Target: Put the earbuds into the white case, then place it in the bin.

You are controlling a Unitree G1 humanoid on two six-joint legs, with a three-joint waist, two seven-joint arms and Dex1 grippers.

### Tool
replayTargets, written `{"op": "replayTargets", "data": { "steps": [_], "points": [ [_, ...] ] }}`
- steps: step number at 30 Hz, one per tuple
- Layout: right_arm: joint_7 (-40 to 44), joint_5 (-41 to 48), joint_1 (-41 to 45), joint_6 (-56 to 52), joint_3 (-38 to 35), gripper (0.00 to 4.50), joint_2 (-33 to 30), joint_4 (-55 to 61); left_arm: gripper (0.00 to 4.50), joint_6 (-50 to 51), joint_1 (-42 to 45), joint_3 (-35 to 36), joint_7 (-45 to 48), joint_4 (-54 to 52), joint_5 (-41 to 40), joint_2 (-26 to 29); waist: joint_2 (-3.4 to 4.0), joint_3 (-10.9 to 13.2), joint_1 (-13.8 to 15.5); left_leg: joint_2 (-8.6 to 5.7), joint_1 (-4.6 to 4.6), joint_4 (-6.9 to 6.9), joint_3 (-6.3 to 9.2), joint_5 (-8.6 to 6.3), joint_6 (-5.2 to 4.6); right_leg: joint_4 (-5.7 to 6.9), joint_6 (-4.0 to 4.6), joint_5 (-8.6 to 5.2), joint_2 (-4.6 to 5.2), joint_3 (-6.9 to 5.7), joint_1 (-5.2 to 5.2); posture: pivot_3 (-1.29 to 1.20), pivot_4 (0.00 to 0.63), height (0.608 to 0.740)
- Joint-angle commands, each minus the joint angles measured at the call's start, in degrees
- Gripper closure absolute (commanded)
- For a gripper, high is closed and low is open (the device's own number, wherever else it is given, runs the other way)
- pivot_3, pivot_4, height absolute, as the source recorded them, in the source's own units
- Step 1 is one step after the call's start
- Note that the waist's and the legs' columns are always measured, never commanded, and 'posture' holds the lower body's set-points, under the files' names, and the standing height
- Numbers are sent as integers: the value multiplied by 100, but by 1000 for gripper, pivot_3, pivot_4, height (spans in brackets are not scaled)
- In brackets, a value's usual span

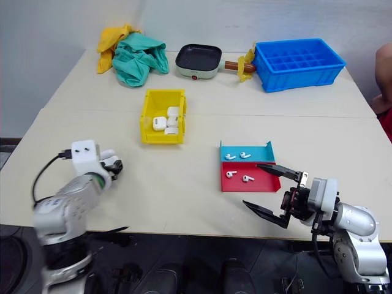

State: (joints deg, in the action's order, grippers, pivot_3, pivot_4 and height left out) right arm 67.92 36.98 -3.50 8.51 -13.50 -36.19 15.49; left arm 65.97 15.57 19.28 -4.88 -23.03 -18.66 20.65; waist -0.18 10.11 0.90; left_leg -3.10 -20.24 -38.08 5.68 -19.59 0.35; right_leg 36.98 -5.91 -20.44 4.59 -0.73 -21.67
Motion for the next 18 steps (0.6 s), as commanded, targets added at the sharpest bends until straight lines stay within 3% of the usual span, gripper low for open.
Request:
{"op": "replayTargets", "data": {
  "steps": [1,3,6,9,14,18],
  "points": [
    [74,63,-77,106,-162,0,-11,85,1580,-729,-738,140,2005,-368,-598,1048,0,0,17,0,0,1,2,0,0,-1,2,-1,2,0,1,0,150,740],
    [135,55,-105,160,-179,0,12,-1,1580,-1365,-1225,60,2816,-181,-494,1733,3,1,27,1,-1,3,4,-1,0,-8,10,-5,4,-2,2,0,150,740],
    [207,49,-136,216,-185,0,53,-107,1580,-1985,-1377,-82,3061,337,-211,2086,14,0,80,1,-1,8,10,-1,0,-19,16,-8,8,-6,10,0,150,740],
    [278,61,-138,257,-201,0,55,-178,1580,-1952,-1140,-162,2814,564,-123,1936,15,1,86,-2,-2,8,16,-1,-5,-26,16,-8,8,-2,16,0,150,740],
    [391,89,-202,285,-278,0,0,-215,21,-960,-941,-53,1963,-55,-108,1305,14,1,43,0,-5,10,15,-7,-9,-19,12,-6,5,0,8,0,150,740],
    [463,121,-244,275,-346,0,-26,-230,21,479,-698,260,1418,-675,-256,822,14,1,25,2,-4,9,10,-8,-9,-8,12,-6,1,5,3,0,150,740]
  ]
}}
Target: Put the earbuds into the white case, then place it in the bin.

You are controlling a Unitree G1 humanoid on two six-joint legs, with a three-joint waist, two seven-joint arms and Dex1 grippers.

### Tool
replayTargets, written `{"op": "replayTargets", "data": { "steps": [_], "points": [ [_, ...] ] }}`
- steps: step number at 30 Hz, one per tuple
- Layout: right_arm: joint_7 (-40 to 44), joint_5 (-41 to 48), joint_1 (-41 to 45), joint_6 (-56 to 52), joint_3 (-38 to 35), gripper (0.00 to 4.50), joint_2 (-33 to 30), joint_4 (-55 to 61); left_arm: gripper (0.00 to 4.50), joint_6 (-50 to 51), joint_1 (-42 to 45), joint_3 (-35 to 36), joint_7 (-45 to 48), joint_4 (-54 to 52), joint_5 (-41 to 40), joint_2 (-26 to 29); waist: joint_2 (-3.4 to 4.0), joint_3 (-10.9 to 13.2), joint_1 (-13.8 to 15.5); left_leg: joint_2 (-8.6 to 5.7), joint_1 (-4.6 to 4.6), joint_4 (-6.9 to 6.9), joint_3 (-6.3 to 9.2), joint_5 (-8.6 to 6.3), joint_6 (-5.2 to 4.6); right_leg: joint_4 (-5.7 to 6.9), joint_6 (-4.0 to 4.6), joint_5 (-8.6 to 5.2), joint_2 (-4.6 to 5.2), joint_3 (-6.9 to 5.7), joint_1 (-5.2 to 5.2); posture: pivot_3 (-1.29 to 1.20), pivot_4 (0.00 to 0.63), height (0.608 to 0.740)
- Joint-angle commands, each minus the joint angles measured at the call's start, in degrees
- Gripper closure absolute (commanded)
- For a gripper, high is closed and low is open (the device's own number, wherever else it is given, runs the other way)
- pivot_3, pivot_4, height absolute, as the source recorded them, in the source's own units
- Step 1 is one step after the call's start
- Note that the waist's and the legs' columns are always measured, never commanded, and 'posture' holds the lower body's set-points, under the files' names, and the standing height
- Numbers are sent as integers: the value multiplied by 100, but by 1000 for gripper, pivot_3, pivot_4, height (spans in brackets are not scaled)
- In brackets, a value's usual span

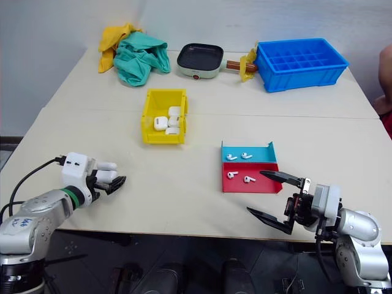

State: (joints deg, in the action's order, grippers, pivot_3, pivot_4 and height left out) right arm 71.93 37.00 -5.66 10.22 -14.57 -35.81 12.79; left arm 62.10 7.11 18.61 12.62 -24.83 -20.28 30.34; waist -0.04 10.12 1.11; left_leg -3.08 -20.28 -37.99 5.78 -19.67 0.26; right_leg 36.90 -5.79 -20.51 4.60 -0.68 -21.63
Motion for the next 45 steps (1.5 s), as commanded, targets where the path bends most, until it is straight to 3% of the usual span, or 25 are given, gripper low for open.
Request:
{"op": "replayTargets", "data": {
  "steps": [1,13,17,25,28,31,33,35,38,41,45],
  "points": [
    [91,132,-38,96,-249,0,-68,36,21,1138,248,383,-400,-618,-124,-258,0,0,12,0,0,-2,0,0,0,3,0,0,-1,0,0,0,150,740],
    [290,234,78,90,-253,0,51,54,21,2939,1215,552,-1223,-724,483,-1058,0,0,20,0,3,-6,-1,1,3,6,0,0,-4,-2,2,0,150,740],
    [182,218,108,2,-200,0,67,170,21,2880,1300,513,-1354,-768,669,-1410,1,-1,23,0,6,-8,-3,1,4,8,0,0,-5,0,2,0,150,740],
    [76,183,185,-77,-111,0,82,217,21,2689,1235,325,-1374,-494,897,-1455,5,-3,31,-1,8,-8,-4,2,5,9,0,0,-5,-1,4,0,150,740],
    [138,174,222,-29,-111,0,96,102,642,2796,1162,282,-1438,-509,986,-1522,10,-6,29,-1,10,-8,-3,3,7,10,0,0,-5,-1,5,0,150,740],
    [214,167,234,30,-119,0,110,-1,1554,2973,1046,275,-1429,-700,1048,-1600,13,-8,25,-1,10,-8,-4,3,7,10,0,0,-5,0,5,0,150,740],
    [254,168,244,54,-129,0,116,-41,1704,3004,942,339,-1354,-838,1057,-1549,13,-8,18,-1,10,-7,-4,3,7,9,0,0,-4,1,5,0,150,740],
    [290,175,237,71,-140,0,121,-62,1704,2655,832,588,-1189,-878,1025,-1440,14,-8,15,0,10,-6,-5,3,7,8,0,0,-5,1,5,0,150,740],
    [364,195,235,98,-172,0,113,-133,1704,1269,652,1003,-537,-632,751,-1113,15,-9,-20,2,11,-4,-5,2,9,8,0,0,-6,1,4,0,150,740],
    [428,206,225,55,-328,0,-27,-249,1704,-513,655,1539,1113,-208,-219,-902,10,-6,12,7,8,-8,-3,5,13,7,3,-2,-8,-6,3,0,150,740],
    [425,320,38,-350,-759,0,-520,-164,1704,-2580,528,1117,3252,-61,-903,-608,11,-6,67,3,-1,-12,2,3,9,-14,3,-1,3,-12,10,0,150,740]
  ]
}}
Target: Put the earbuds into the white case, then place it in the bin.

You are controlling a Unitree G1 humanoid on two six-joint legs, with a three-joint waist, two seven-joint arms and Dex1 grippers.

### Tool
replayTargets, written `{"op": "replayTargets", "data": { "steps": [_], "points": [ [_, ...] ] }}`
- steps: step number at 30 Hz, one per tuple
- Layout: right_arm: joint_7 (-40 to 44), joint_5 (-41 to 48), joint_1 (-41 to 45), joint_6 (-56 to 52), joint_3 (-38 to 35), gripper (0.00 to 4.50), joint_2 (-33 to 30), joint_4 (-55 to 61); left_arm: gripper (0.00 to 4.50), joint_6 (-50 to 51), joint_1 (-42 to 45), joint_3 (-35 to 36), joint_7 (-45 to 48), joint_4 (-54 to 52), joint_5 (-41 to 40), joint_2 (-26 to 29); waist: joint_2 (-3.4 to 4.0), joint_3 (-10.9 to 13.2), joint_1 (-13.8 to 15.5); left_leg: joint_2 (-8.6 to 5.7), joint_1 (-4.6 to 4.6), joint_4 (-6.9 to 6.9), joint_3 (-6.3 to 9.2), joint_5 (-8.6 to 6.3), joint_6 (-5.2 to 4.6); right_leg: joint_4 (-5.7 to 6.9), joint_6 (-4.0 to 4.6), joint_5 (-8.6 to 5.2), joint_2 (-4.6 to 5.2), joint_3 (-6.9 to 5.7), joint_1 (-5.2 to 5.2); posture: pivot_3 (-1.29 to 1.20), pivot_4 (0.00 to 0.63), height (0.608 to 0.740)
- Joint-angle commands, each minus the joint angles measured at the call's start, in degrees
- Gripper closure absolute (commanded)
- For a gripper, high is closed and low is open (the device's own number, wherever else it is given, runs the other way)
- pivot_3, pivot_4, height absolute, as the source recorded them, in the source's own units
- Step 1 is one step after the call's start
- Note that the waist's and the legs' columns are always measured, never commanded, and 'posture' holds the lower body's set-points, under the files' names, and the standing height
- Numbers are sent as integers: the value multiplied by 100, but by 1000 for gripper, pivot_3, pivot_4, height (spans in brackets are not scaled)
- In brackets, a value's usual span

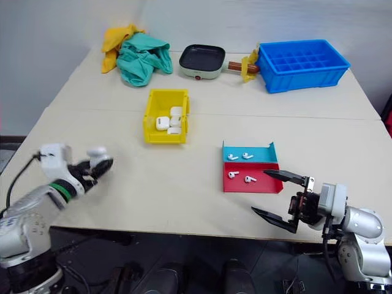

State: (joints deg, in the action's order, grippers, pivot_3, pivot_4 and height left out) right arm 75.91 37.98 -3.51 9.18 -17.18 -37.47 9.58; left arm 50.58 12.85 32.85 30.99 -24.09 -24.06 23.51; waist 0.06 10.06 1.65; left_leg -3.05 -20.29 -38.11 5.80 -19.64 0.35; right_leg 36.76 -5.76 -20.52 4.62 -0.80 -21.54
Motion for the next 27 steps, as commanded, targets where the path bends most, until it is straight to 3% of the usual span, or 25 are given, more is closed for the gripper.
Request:
{"op": "replayTargets", "data": {
  "steps": [1,6,9,15,19,23,27],
  "points": [
    [12,254,-269,-383,-613,0,-501,235,1704,-1911,-33,-464,1794,-107,-612,56,4,-1,36,-3,-1,2,1,-2,-3,-9,0,0,4,-2,4,0,150,740],
    [-281,31,-1251,-997,-1500,0,-1069,577,1704,-2492,346,-1461,2618,-9,-1473,-518,3,0,108,-3,-9,4,2,-9,-15,-32,-4,2,1,-10,8,0,150,740],
    [-396,59,-2061,-1304,-2241,0,-1034,720,1704,-2590,440,-1952,2913,-44,-2114,-1026,1,1,119,-1,-11,4,-5,-11,-19,-31,-7,4,-4,-7,8,0,150,740],
    [-695,-807,-3199,-1428,-2595,0,-892,550,1704,-3544,261,-2857,3635,640,-1912,-1635,-2,2,60,1,1,4,-28,-12,-23,-27,-8,4,-14,11,14,0,150,740],
    [-1049,-505,-3047,-2259,-2222,0,-1060,1416,1704,-4046,366,-3209,3953,1188,-1685,-1779,0,1,-55,1,7,-3,-39,-8,-27,-27,-7,4,-16,24,19,0,150,740],
    [-1610,47,-1940,-3920,-1653,0,-2193,2278,1704,-4233,439,-3379,4186,1529,-1630,-1702,8,-3,-115,4,10,-7,-59,-4,-31,-22,-7,4,-19,42,16,0,150,740],
    [-1941,274,-869,-4928,-929,0,-3013,2522,1704,-4323,328,-3430,4295,1641,-1612,-1565,3,0,-23,7,6,-8,-33,-6,-27,-16,-7,4,-19,27,11,0,150,740]
  ]
}}
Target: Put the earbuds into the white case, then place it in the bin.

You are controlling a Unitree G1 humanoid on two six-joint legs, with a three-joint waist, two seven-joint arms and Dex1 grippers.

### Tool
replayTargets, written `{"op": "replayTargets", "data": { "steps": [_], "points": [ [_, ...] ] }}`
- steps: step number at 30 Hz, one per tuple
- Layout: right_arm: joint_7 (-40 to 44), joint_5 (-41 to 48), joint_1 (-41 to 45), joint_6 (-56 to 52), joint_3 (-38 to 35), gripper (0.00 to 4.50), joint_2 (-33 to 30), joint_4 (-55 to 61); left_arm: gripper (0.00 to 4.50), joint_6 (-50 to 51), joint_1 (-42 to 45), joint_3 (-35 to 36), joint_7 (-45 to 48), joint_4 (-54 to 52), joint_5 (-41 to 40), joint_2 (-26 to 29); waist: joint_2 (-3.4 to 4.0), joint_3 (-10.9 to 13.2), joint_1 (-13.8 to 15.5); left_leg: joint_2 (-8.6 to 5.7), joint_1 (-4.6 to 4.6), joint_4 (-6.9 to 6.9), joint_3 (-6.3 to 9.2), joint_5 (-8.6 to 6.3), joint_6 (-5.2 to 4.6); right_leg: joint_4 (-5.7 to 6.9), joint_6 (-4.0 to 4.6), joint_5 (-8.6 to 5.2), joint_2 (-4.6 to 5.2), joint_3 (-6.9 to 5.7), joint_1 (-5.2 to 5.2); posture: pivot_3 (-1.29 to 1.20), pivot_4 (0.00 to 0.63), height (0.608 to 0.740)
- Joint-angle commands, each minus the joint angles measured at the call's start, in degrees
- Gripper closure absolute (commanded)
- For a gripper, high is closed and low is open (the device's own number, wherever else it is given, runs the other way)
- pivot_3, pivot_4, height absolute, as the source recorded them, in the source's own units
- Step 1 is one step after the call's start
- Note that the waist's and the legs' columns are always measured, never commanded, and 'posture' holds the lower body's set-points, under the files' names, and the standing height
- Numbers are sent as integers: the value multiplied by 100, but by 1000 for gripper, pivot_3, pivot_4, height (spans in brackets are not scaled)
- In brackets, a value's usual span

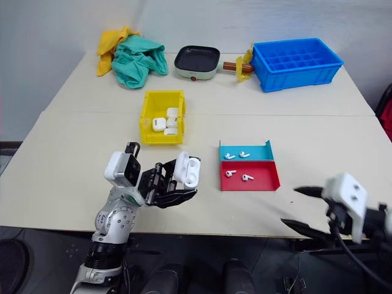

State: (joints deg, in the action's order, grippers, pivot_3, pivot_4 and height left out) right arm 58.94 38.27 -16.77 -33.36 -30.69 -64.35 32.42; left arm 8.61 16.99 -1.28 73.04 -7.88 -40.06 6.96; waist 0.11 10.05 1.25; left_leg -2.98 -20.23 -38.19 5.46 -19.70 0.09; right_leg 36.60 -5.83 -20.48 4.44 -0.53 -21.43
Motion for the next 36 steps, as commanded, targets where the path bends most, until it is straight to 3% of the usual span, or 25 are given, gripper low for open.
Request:
{"op": "replayTargets", "data": {
  "steps": [1,3,6,12,20,36],
  "points": [
    [-382,325,969,-930,830,0,-433,240,1704,-132,-138,-16,61,24,-22,103,-3,1,34,0,-5,2,6,-1,1,0,0,0,0,-4,-6,0,150,740],
    [-543,171,2015,-1274,1794,0,-462,163,1704,-173,-250,-39,88,25,-10,163,-3,2,43,-1,-15,3,21,-4,1,-6,-2,1,4,-17,-10,0,150,740],
    [-662,-334,3214,-1476,2881,661,-237,-161,1704,-333,-297,-22,97,107,76,248,-9,5,46,-6,-28,0,27,-5,-1,-20,-5,3,10,-23,-15,0,150,740],
    [-475,-1186,4440,-1483,4056,2764,-40,-805,1704,-442,-401,54,-25,16,77,407,-9,6,27,-9,-35,1,31,-5,-1,-25,-6,3,13,-29,-19,0,150,740],
    [-167,-1767,5492,-1755,4960,2764,503,-1347,1704,-580,-594,-53,-247,-118,124,398,-9,5,7,-8,-35,2,29,-5,0,-12,-6,3,13,-26,-28,0,150,740],
    [160,-2674,5494,-1505,5462,2764,796,-1937,1704,-631,-768,-114,-348,-222,141,611,-9,5,9,-9,-39,2,29,-5,0,-10,-6,3,14,-26,-35,0,150,740]
  ]
}}
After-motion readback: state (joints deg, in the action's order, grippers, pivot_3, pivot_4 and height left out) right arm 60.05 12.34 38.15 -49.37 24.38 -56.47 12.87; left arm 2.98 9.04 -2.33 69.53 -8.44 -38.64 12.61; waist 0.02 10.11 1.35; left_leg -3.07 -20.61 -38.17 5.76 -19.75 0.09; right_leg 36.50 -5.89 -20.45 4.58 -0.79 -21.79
